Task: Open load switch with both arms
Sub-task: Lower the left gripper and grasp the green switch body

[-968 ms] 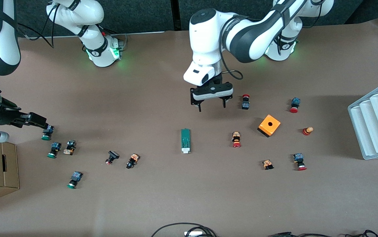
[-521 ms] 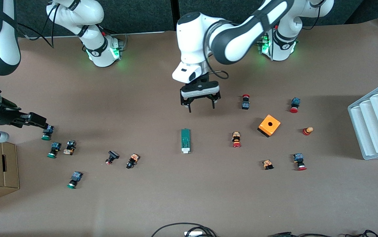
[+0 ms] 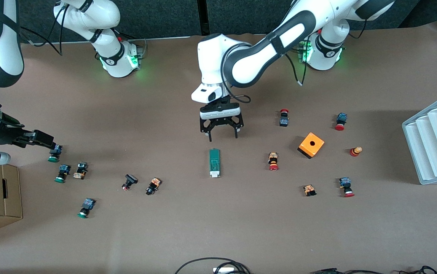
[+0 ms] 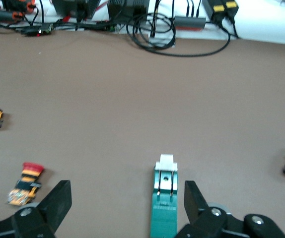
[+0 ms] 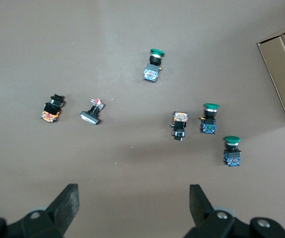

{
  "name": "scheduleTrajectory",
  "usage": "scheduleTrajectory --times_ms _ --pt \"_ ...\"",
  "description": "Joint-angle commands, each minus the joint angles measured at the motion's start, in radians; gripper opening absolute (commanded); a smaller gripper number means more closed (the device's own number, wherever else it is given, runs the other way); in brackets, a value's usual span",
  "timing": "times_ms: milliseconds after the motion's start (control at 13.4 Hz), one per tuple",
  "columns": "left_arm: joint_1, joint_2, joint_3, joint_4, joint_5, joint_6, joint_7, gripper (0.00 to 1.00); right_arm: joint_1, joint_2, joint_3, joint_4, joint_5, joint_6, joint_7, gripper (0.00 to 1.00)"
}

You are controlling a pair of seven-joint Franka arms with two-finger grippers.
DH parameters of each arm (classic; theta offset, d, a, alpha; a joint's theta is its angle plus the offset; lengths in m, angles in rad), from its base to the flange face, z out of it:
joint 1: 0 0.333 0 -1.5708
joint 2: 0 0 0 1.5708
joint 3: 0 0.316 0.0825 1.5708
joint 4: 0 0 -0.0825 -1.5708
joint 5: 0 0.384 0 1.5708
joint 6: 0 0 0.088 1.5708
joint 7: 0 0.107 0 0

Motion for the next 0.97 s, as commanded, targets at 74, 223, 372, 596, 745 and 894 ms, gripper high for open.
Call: scheduleTrajectory --times_ms 74,223,372,596,745,894 --pt "-0.028 0.097 -0.002 0.002 0.251 0.002 -0.25 1.0 -0.002 0.011 0.001 0.02 -0.014 -0.005 0.003 1.0" --pt "-0.057 0.129 0.018 0.003 0.331 -0.002 -0.327 1.0 -0.002 0.011 0.001 0.02 -0.014 -0.005 0.003 1.0" --pt "-0.135 0.14 0.087 0.006 0.361 -0.003 -0.403 1.0 -0.002 0.011 0.001 0.02 -0.014 -0.005 0.004 1.0" --pt "-0.317 0.148 0.267 0.006 0.399 -0.003 -0.531 1.0 -0.002 0.011 0.001 0.02 -0.014 -0.005 0.004 1.0" --pt "-0.41 0.174 0.363 0.009 0.453 -0.003 -0.584 1.0 -0.002 0.011 0.001 0.02 -0.014 -0.005 0.003 1.0" --pt "-0.434 0.213 0.401 0.009 0.555 -0.003 -0.624 1.0 -0.002 0.011 0.001 0.02 -0.014 -0.005 0.004 1.0"
